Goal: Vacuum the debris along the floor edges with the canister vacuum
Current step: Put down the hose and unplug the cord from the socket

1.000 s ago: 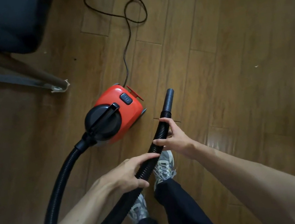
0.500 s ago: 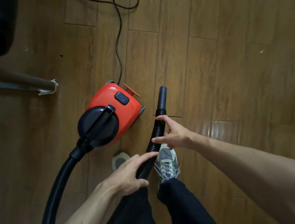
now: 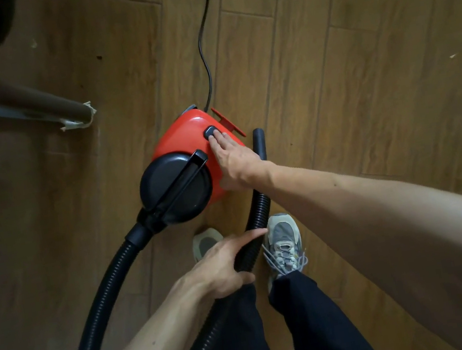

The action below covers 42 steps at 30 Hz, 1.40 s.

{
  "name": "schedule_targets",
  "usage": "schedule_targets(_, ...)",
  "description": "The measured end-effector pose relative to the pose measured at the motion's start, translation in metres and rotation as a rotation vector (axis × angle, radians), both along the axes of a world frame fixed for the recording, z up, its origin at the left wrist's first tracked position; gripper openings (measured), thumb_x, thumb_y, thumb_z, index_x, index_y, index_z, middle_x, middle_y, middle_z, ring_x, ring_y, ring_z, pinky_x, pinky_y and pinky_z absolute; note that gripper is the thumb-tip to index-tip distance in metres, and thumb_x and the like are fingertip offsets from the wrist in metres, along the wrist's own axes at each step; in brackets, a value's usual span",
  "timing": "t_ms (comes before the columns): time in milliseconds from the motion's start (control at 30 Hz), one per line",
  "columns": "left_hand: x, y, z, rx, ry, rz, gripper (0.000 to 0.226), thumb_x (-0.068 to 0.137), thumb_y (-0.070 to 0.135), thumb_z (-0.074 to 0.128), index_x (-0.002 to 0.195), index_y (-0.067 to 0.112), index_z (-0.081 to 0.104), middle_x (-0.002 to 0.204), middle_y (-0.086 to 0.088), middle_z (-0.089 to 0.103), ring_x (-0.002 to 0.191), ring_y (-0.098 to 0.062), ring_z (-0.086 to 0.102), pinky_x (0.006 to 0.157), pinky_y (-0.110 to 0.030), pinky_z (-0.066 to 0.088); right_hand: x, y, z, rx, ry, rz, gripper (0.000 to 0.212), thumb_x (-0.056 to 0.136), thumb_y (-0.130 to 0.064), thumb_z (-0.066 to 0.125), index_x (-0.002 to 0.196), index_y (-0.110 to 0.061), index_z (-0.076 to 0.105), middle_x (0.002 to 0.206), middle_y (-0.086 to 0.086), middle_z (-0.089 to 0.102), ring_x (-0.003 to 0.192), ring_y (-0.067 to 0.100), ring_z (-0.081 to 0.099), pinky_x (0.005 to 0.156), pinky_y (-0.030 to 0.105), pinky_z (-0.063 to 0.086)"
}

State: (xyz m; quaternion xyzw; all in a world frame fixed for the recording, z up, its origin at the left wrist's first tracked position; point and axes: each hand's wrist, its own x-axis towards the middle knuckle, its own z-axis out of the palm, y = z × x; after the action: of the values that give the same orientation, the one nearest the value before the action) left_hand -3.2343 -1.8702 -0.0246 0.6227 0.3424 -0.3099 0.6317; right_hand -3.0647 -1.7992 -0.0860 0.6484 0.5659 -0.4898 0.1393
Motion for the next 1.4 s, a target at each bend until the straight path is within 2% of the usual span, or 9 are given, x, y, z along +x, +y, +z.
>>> schedule_targets(100,0.004,0.001,-0.007,-0.018,-0.028,-0.008,0.086,0.082,0.023,0.072,0.138,0.066,0.023,0.154,0.01,0.035,0.14,-0.015,0.034,0.112,-0.044,0.037,-0.007,0.0,-0.004,-0.027,0.008,-0.03,0.105,0.087,-0.028,0.065,0.156,-0.005,-0.01,0.165,0.011,-0.016,0.153,0.026,-0.008,0.123,0.046,0.015)
schedule_targets(367,0.013,0.005,-0.002,-0.045,-0.055,-0.083,0.079,0.09,0.019,0.068,0.147,0.053,0.024,0.156,0.004,0.031,0.145,-0.016,0.023,0.113,-0.03,0.025,-0.006,0.0,-0.004,-0.051,0.007,-0.017,0.111,0.085,-0.032,0.069,0.156,-0.007,-0.012,0.165,0.008,-0.018,0.153,0.023,-0.011,0.123,0.05,0.007)
schedule_targets(500,0.012,0.004,-0.002,-0.047,-0.033,-0.057,0.085,0.084,0.021,0.071,0.143,0.06,0.024,0.153,0.01,0.035,0.142,-0.012,0.031,0.116,-0.028,0.027,0.008,-0.015,0.003,0.116,0.107,-0.299,0.093,0.083,-0.018,0.064,0.159,-0.015,0.01,0.166,0.012,0.004,0.152,0.028,0.011,0.121,0.039,0.017)
schedule_targets(600,0.008,0.003,-0.005,-0.036,-0.008,-0.071,0.086,0.083,0.026,0.072,0.139,0.066,0.02,0.14,0.008,0.045,0.133,-0.014,0.039,0.114,-0.038,0.034,0.019,-0.058,0.007,0.206,0.037,-0.568,0.086,0.083,-0.016,0.062,0.157,-0.029,0.02,0.163,0.016,0.015,0.149,0.034,0.018,0.118,0.04,0.023)
schedule_targets(733,0.007,-0.003,-0.004,-0.034,0.011,-0.083,0.083,0.085,0.027,0.072,0.14,0.064,0.022,0.13,0.01,0.046,0.124,-0.014,0.044,0.11,-0.04,0.038,0.026,-0.125,0.004,-0.044,-0.004,-0.777,0.075,0.091,-0.024,0.062,0.154,-0.039,0.024,0.159,0.027,0.015,0.149,0.039,0.013,0.119,0.047,0.02)
schedule_targets(867,0.006,-0.012,0.002,-0.055,0.003,-0.158,0.083,0.087,0.027,0.071,0.138,0.068,0.02,0.138,0.011,0.043,0.135,-0.016,0.036,0.114,-0.044,0.034,0.021,-0.155,0.003,-0.147,0.227,-0.953,0.061,0.093,-0.027,0.065,0.147,-0.031,0.039,0.141,0.007,0.046,0.128,0.027,0.05,0.108,0.043,0.043)
schedule_targets(967,0.005,-0.02,0.007,-0.061,-0.009,-0.212,0.081,0.089,0.026,0.071,0.142,0.062,0.021,0.139,0.007,0.042,0.136,-0.016,0.034,0.114,-0.041,0.032,0.019,-0.167,0.005,-0.23,0.303,-1.016,0.054,0.089,-0.024,0.072,0.138,-0.026,0.049,0.125,0.01,0.056,0.107,0.031,0.064,0.089,0.051,0.057)
schedule_targets(1133,-0.001,-0.034,0.012,-0.036,-0.003,-0.223,0.081,0.088,0.025,0.071,0.144,0.059,0.024,0.131,0.008,0.044,0.123,-0.014,0.043,0.107,-0.038,0.039,0.025,-0.18,0.009,-0.311,0.392,-1.118,0.061,0.085,-0.013,0.077,0.137,-0.02,0.046,0.109,0.008,0.054,0.097,0.022,0.064,0.072,0.032,0.062)
schedule_targets(1400,0.01,-0.076,0.01,0.087,0.055,-0.205,0.082,0.087,0.029,0.072,0.145,0.056,0.021,0.118,0.005,0.044,0.113,-0.017,0.049,0.101,-0.042,0.044,0.037,-0.2,0.009,-0.302,0.436,-1.066,0.059,0.086,-0.007,0.075,0.133,-0.025,0.043,0.107,0.009,0.053,0.096,0.027,0.066,0.071,0.041,0.063)
